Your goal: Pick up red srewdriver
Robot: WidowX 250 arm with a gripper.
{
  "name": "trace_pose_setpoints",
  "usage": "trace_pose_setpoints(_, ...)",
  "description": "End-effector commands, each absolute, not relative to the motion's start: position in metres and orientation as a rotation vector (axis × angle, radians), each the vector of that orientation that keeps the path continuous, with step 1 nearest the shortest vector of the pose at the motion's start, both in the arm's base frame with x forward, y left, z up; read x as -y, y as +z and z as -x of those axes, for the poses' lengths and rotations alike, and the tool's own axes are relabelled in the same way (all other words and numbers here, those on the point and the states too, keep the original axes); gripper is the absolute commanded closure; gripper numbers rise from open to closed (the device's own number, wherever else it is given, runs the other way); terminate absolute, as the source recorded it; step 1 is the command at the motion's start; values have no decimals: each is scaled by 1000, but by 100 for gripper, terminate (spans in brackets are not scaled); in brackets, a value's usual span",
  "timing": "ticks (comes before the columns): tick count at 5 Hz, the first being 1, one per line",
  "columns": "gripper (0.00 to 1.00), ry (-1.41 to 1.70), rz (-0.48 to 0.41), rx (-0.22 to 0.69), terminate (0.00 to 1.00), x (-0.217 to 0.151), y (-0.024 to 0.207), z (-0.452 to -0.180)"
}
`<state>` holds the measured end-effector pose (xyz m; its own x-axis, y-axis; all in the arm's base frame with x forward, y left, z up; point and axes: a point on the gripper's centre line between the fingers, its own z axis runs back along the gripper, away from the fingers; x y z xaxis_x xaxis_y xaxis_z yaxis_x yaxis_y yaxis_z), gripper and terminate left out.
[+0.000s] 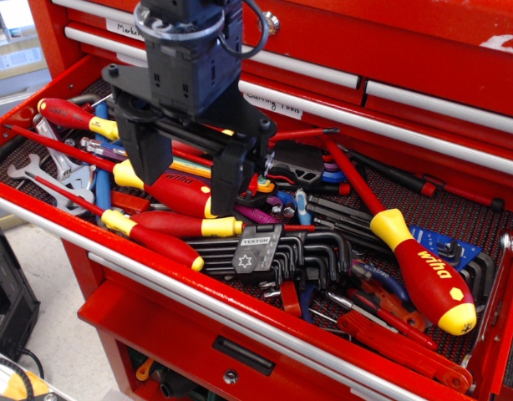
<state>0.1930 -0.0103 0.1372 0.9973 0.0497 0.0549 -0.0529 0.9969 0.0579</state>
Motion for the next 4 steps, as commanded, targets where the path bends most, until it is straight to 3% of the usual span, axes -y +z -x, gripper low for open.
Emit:
trace_pose_setpoints(1, 0, 51, -59, 53, 0, 10, 137, -193)
trace_pose_setpoints(3, 0, 553, -70, 145, 0, 65, 141, -236)
trace_pose_setpoints(4, 0, 785, -80, 147, 0, 74, 145, -263)
